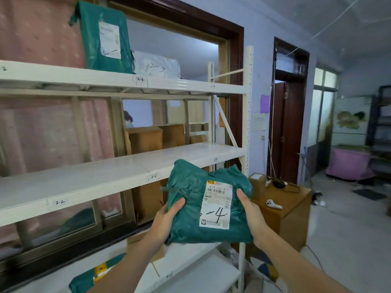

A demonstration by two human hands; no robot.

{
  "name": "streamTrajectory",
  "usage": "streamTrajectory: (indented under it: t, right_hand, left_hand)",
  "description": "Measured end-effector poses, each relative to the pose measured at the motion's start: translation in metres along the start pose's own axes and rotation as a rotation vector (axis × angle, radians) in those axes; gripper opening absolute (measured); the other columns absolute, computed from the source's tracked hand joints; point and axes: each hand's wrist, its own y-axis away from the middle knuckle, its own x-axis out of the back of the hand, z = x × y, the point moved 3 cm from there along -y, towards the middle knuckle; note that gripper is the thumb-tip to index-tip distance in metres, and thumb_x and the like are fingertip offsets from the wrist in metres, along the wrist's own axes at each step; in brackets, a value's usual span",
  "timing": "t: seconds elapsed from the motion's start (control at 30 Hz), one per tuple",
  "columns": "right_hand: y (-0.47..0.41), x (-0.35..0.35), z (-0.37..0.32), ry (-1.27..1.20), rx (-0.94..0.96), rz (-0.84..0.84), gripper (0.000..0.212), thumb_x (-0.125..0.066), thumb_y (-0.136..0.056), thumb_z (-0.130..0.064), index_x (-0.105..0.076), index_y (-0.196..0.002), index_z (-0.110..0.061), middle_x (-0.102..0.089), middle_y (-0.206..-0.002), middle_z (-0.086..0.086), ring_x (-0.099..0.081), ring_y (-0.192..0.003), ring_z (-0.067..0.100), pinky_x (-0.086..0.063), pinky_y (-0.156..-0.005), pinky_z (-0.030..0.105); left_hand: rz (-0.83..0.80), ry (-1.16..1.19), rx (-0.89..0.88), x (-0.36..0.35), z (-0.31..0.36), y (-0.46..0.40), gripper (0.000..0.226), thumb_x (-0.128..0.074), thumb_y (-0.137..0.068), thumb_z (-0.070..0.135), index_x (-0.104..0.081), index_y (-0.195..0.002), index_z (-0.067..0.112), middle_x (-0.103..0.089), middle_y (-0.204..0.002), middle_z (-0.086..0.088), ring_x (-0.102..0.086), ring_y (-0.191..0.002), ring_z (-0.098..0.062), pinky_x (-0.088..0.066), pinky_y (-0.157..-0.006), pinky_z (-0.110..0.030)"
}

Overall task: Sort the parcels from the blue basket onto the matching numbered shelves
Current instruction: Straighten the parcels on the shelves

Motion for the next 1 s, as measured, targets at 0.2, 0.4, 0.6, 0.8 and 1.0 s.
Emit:
streamTrajectory:
  t: [0.2,0.4,0.6,0.8,1.0]
  right_hand:
    - [-0.08,-0.004,-0.005,-0.011,0.01,0.033,0.049,-0.062,-0.09,-0.055,-0.07,-0.115,-0.014,-0.078,-0.097,0.009,-0.076,-0.09,0.031,-0.057,-0.089,0.045]
    - [-0.159,-0.009,0.001,-0.034,0.019,0.065,0.046,-0.061,-0.091,-0.055,-0.069,-0.115,-0.016,-0.079,-0.094,0.008,-0.076,-0.086,0.029,-0.058,-0.075,0.039]
    - [-0.226,-0.006,0.009,-0.052,-0.027,0.051,0.052,-0.062,-0.089,-0.058,-0.068,-0.12,-0.017,-0.078,-0.101,0.01,-0.075,-0.093,0.032,-0.057,-0.092,0.05]
    - [-0.316,0.003,-0.04,-0.024,0.071,0.018,0.044,-0.065,-0.089,-0.055,-0.069,-0.114,-0.019,-0.078,-0.1,0.007,-0.074,-0.096,0.03,-0.056,-0.095,0.049]
    - [-0.42,-0.006,-0.108,0.224,0.282,-0.181,0.026,-0.057,-0.099,-0.044,-0.068,-0.108,-0.022,-0.076,-0.106,-0.001,-0.073,-0.095,0.013,-0.057,-0.078,0.025]
  left_hand:
    - [-0.023,0.003,0.011,-0.002,-0.006,-0.086,0.06,-0.076,-0.078,0.045,-0.059,-0.128,0.016,-0.077,-0.111,-0.009,-0.075,-0.1,-0.03,-0.059,-0.088,-0.041]
    - [-0.047,-0.033,0.004,0.0,-0.01,-0.171,0.055,-0.074,-0.078,0.046,-0.06,-0.124,0.018,-0.079,-0.104,-0.006,-0.076,-0.095,-0.027,-0.059,-0.077,-0.035]
    - [-0.063,-0.126,0.005,-0.003,-0.017,-0.235,0.054,-0.071,-0.082,0.051,-0.061,-0.125,0.021,-0.078,-0.107,-0.003,-0.076,-0.097,-0.025,-0.059,-0.086,-0.038]
    - [0.019,-0.288,-0.163,-0.031,0.017,-0.305,0.05,-0.071,-0.085,0.053,-0.062,-0.126,0.024,-0.077,-0.112,0.002,-0.076,-0.097,-0.016,-0.06,-0.083,-0.031]
    - [0.205,-0.449,-0.366,-0.047,0.059,-0.383,0.035,-0.073,-0.09,0.04,-0.058,-0.121,0.033,-0.072,-0.108,0.018,-0.071,-0.095,-0.001,-0.055,-0.079,-0.016]
